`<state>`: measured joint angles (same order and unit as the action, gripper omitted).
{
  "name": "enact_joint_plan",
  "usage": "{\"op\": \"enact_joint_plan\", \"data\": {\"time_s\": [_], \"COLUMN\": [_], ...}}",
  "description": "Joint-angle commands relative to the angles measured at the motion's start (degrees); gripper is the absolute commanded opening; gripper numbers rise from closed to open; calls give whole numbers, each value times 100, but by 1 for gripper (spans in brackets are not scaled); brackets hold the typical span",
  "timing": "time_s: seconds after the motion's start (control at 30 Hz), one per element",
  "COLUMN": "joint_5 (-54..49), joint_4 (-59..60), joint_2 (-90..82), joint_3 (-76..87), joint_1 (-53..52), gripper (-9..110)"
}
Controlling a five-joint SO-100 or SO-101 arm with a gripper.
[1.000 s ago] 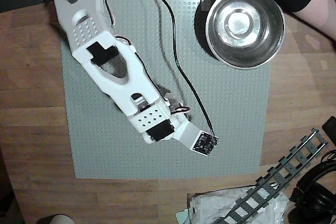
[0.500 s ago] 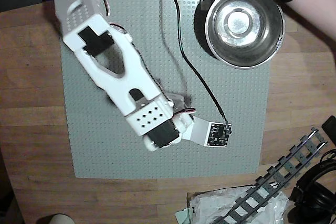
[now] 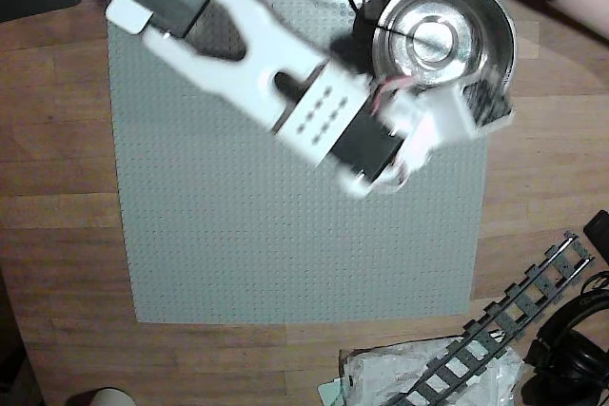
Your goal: Grasp a lego block and put it in the bin.
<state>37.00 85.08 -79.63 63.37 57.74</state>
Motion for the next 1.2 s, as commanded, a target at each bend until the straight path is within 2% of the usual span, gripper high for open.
{"op": "enact_joint_plan", "data": {"time_s": [0.0,0.17,0.5,1.17], "joint_5": [-132,-229,-255,62], "joint_4": [-9,-9,-53,176], "joint_2": [-185,299,1978,3480], "joint_3": [-334,-817,-2250,-2892], "joint_1": [510,1002,1090,1151], "gripper": [0,0,0,2]}}
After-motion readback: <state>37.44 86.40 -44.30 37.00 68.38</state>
